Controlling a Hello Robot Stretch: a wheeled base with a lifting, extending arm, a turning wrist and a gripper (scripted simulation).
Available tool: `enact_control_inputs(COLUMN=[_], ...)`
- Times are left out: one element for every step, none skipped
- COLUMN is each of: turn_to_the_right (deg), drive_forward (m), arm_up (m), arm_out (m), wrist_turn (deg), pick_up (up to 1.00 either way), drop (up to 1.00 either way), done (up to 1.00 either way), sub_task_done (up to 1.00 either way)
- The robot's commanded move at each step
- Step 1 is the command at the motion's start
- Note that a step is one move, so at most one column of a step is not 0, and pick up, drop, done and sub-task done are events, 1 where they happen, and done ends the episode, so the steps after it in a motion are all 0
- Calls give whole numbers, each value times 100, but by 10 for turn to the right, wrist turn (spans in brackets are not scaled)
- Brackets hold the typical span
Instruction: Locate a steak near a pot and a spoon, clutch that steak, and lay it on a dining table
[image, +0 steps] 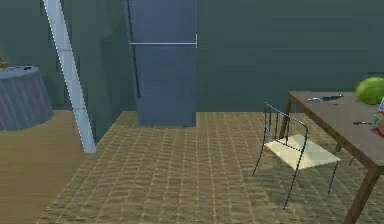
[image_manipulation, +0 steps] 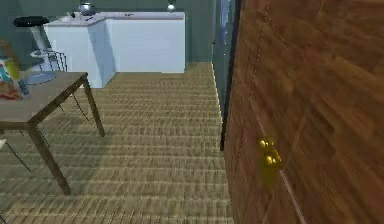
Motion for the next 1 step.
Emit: enact_control_inputs(turn_to_the_right=[0], drive_forward=[35], arm_up=[0], arm_out=[0], wrist_turn=[0], pick_up=[0], drop=[0], done=[0], sub_task_done=[0])
